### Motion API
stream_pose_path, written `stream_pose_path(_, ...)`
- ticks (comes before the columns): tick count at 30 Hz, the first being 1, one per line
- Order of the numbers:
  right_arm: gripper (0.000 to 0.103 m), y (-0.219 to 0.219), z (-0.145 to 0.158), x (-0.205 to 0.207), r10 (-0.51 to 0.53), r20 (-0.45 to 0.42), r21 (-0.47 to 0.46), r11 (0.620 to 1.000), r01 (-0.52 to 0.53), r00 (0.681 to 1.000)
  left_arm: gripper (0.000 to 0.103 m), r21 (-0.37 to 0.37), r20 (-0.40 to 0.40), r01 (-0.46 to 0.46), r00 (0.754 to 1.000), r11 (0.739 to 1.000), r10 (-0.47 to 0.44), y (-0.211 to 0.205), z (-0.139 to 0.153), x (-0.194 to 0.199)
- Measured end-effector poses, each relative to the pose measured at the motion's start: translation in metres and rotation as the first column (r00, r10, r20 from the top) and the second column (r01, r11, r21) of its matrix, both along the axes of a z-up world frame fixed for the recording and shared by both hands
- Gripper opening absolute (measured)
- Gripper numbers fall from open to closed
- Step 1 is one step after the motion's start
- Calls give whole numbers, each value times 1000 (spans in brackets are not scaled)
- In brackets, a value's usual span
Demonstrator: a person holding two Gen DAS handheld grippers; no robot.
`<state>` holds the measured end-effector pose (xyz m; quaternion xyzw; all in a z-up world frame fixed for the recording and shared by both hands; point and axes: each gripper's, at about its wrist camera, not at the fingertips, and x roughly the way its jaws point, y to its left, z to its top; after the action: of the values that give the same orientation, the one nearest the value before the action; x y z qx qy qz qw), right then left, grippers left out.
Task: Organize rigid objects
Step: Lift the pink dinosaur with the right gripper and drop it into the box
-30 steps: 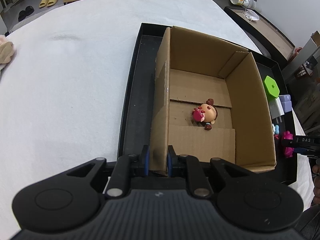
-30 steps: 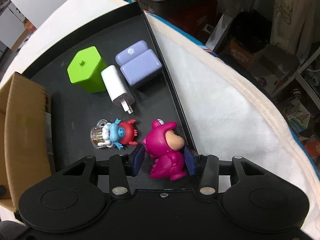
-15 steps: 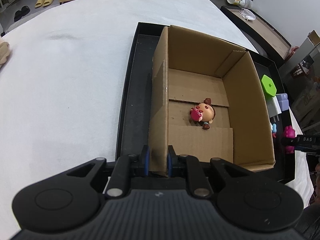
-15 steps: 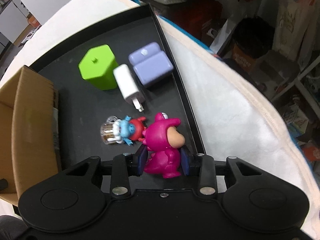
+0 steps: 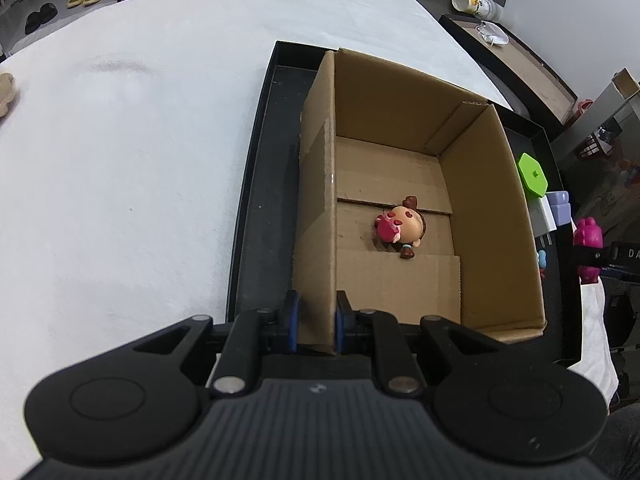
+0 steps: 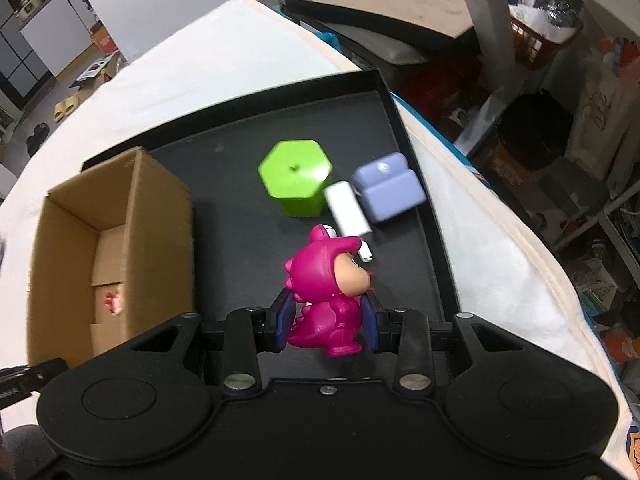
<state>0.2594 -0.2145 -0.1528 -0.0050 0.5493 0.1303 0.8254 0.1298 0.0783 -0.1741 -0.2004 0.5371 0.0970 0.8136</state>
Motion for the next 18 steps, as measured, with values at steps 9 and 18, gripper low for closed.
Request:
stream_pose_path(9,35,26,19,-7,26,40,7,1000,-26,999,17,-27,13,-8,1000,1000,8,3,-1,-3)
stream_pose_path(18,35,59,43,-11,65,89,17,998,-67,994,17,-44,18,-9,1000,999,10,6,-2,-4)
